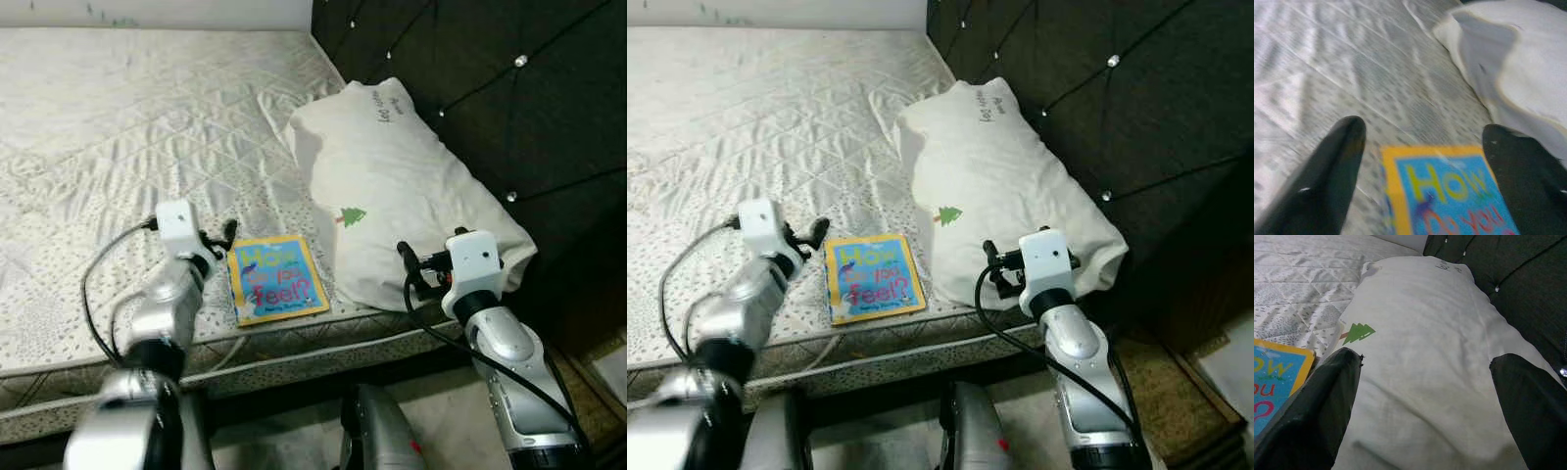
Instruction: Clean up the room
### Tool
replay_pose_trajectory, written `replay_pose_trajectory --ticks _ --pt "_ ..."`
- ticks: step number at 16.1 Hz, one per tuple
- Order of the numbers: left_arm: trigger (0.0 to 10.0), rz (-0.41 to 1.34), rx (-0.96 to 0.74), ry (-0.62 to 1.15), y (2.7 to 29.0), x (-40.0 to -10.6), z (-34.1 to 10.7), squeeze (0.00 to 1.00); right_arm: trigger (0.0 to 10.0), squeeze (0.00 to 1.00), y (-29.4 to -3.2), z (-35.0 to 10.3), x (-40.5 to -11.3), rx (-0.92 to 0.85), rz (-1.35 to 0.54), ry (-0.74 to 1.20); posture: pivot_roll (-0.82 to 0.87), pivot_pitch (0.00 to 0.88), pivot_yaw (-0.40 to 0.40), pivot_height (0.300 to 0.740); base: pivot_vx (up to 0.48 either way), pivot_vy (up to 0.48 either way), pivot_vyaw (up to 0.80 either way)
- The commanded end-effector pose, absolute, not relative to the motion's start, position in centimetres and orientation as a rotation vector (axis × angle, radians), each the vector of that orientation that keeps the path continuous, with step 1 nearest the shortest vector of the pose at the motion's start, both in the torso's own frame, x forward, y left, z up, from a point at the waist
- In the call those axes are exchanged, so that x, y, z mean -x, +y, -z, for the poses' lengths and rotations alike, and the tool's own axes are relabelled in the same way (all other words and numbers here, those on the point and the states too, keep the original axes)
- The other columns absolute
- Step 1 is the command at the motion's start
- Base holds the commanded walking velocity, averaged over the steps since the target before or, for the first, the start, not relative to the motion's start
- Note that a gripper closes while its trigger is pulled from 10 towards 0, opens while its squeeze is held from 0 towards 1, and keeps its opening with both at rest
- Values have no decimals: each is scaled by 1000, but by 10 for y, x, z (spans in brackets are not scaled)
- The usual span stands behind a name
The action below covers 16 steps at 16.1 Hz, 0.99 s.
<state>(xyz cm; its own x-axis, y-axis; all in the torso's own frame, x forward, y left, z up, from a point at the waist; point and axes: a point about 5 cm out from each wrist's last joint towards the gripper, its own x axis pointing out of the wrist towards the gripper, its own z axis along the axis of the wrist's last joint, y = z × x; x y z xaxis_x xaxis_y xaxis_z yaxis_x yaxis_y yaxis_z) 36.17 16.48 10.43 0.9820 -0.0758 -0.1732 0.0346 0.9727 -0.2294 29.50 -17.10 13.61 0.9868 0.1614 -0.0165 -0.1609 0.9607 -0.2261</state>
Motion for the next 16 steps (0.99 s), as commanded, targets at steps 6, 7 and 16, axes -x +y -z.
replay_pose_trajectory --ticks 6,7,16 --pt "10000 327 211 399 98 -331 -72 1000 10000 0 -165 -138 -299 228 -172 -21 -68 90 -99 554 0 0 0" --pt "10000 286 229 420 99 -325 -69 1000 10000 0 -166 -137 -299 226 -168 -22 -67 92 -96 554 0 0 0" --pt "10000 347 159 518 78 -312 -66 1000 10000 0 -159 -138 -304 214 -174 -35 -52 98 -85 554 0 0 0"
